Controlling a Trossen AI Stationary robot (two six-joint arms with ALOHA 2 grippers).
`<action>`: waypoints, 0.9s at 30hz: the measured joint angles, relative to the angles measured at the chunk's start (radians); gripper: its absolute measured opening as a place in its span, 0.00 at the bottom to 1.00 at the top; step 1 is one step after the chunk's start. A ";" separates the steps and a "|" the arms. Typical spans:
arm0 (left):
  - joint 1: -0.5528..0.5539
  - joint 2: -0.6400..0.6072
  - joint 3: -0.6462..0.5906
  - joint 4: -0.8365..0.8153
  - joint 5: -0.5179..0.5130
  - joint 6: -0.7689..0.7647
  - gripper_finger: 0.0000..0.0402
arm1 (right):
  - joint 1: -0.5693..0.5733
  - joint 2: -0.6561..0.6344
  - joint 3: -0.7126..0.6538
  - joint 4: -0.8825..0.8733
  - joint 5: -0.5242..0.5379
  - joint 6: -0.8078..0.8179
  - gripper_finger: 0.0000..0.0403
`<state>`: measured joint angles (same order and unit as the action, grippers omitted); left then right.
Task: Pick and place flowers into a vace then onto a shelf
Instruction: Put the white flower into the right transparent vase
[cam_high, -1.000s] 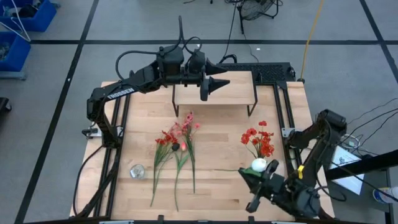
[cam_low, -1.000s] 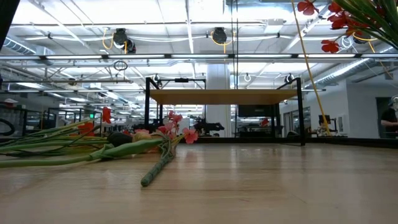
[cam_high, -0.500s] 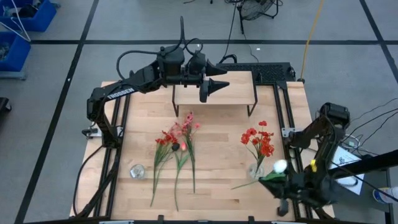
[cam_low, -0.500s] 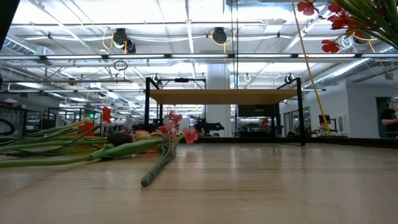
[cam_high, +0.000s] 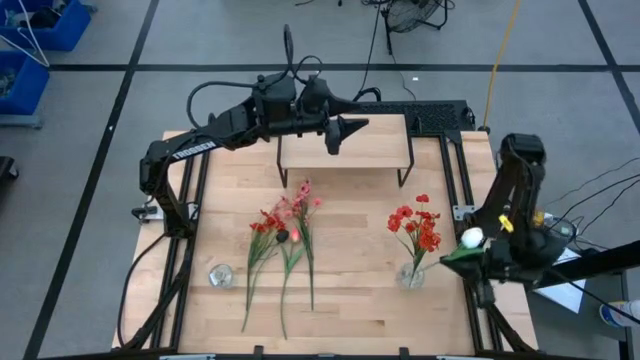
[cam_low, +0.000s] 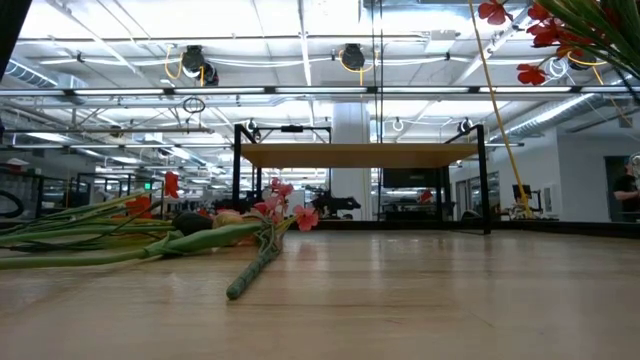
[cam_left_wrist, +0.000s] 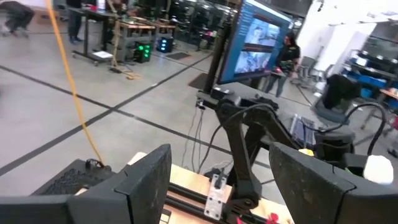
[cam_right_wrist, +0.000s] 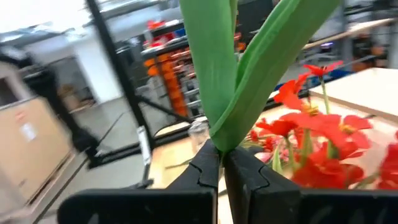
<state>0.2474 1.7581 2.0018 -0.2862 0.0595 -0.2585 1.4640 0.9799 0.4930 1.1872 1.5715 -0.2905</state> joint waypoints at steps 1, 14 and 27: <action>0.000 0.001 0.000 0.000 -0.005 -0.008 0.68 | 0.022 -0.036 -0.008 0.007 0.000 -0.029 0.00; -0.006 0.049 0.000 0.003 -0.009 -0.089 0.68 | 0.206 -0.284 -0.093 0.010 0.000 -0.324 0.00; -0.021 0.088 0.000 0.013 -0.009 -0.111 0.68 | 0.316 -0.344 -0.276 0.076 0.000 -0.196 0.00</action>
<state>0.2268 1.8465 2.0018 -0.2734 0.0507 -0.3695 1.7799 0.6363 0.2171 1.2631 1.5714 -0.4865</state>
